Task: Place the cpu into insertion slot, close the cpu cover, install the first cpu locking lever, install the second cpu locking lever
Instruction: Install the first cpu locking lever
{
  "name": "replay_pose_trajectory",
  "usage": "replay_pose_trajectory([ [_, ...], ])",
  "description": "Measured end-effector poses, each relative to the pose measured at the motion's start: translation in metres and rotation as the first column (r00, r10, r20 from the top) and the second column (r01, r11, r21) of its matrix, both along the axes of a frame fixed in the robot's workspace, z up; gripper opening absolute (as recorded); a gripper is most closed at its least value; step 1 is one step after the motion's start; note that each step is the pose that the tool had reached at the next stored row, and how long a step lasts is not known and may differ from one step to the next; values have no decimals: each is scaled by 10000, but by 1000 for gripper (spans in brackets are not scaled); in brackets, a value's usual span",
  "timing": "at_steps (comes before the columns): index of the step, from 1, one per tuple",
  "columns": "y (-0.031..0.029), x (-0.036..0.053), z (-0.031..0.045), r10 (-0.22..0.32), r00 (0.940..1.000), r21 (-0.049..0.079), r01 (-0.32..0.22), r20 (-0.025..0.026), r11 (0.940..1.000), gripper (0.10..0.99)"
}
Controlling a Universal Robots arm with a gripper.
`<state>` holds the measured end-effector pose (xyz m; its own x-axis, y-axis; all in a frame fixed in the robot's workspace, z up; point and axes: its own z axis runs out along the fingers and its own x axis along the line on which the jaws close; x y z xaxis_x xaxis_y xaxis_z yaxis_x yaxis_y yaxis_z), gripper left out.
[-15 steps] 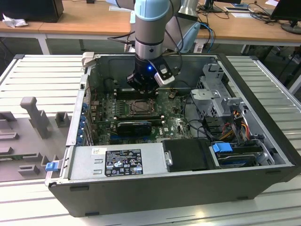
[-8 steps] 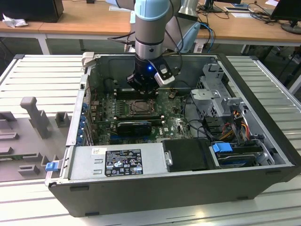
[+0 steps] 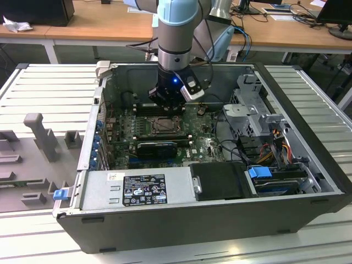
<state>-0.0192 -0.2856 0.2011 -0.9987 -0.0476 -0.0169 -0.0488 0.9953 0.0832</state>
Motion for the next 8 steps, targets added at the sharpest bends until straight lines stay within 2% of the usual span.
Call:
replay_pose_trajectory([
  [1,1,0,12,-1,10000,18,1,1,10000,106],
  [4,0,0,196,0,10000,14,0,-1,10000,106],
  [8,-35,0,199,1,10000,13,-1,-1,10000,106],
])
